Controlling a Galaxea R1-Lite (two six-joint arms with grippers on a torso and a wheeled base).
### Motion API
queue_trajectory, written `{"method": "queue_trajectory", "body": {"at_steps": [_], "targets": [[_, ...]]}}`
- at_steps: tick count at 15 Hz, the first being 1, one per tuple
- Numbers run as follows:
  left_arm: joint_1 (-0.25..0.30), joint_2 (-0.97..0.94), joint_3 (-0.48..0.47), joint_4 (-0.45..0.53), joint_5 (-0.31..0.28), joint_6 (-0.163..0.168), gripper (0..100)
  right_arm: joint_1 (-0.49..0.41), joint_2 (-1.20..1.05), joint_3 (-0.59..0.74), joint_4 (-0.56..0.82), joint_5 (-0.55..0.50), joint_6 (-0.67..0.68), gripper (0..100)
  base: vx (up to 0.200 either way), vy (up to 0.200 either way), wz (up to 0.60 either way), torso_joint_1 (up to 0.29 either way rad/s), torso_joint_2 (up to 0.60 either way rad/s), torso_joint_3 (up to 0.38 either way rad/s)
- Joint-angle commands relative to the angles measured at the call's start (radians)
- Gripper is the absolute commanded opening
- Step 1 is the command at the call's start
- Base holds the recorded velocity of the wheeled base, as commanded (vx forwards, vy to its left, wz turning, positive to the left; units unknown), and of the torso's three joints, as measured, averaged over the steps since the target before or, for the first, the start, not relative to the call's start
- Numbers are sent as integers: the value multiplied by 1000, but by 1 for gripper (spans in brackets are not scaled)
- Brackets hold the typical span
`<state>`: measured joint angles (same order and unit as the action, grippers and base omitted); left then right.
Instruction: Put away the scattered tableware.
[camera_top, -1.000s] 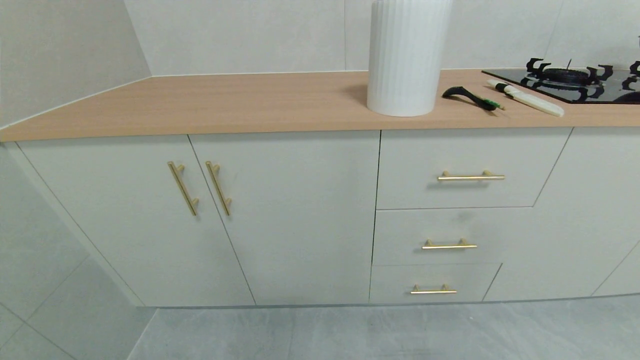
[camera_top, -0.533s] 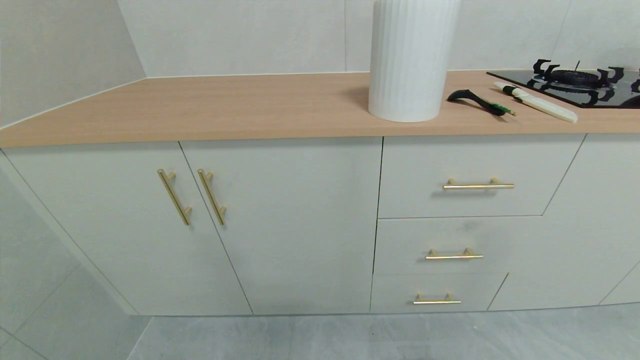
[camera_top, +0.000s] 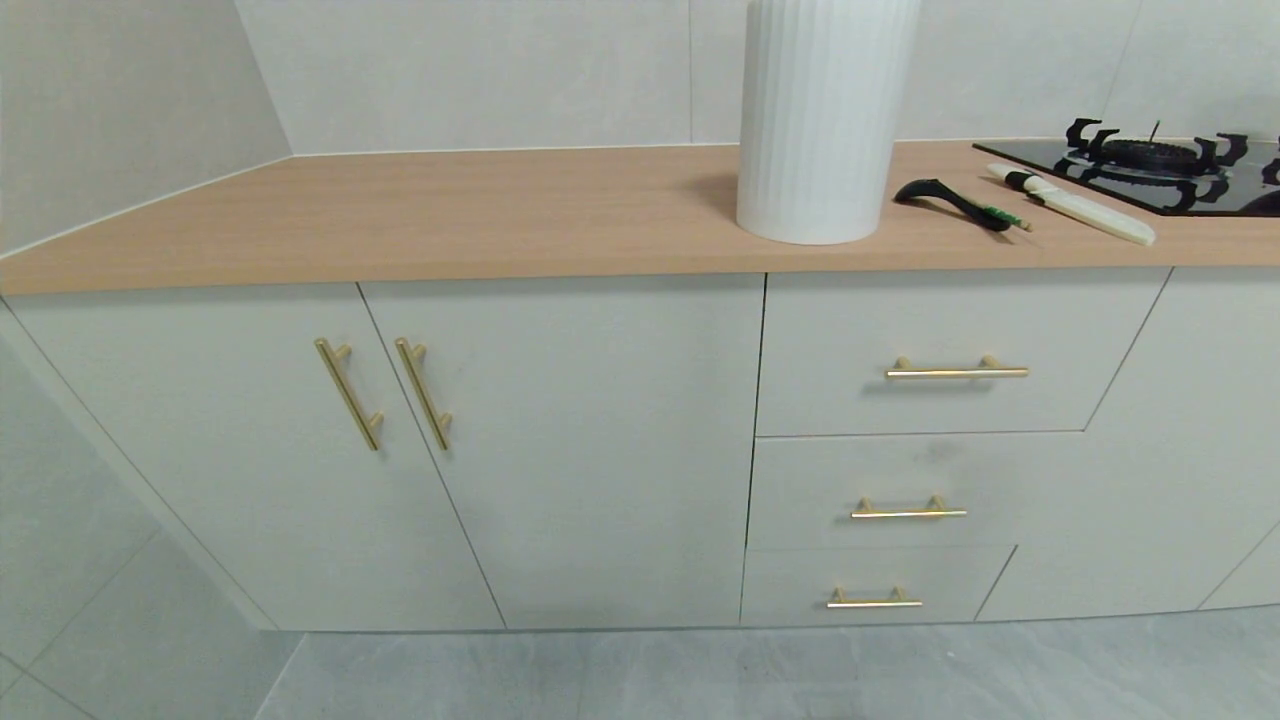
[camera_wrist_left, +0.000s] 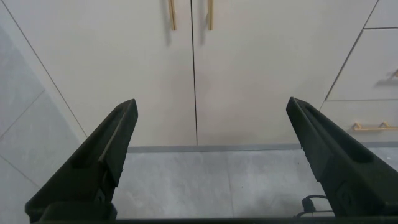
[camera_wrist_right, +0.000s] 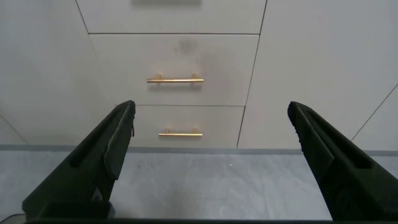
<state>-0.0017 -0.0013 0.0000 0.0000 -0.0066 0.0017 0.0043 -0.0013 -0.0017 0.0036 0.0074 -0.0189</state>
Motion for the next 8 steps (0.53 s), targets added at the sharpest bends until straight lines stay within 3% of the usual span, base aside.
{"method": "queue_trajectory", "body": {"at_steps": [1, 3, 8], "targets": [[0, 1, 0, 0, 0, 0, 100, 0, 1, -11, -11, -1, -1, 100, 0, 0, 0, 0, 0, 0], [0, 1, 0, 0, -1, 0, 100, 5, 26, -115, -16, 19, 20, 100, 0, 0, 0, 0, 0, 0], [0, 1, 0, 0, 0, 0, 100, 72, 359, -193, -8, 117, 16, 100, 0, 0, 0, 0, 0, 0]]}}
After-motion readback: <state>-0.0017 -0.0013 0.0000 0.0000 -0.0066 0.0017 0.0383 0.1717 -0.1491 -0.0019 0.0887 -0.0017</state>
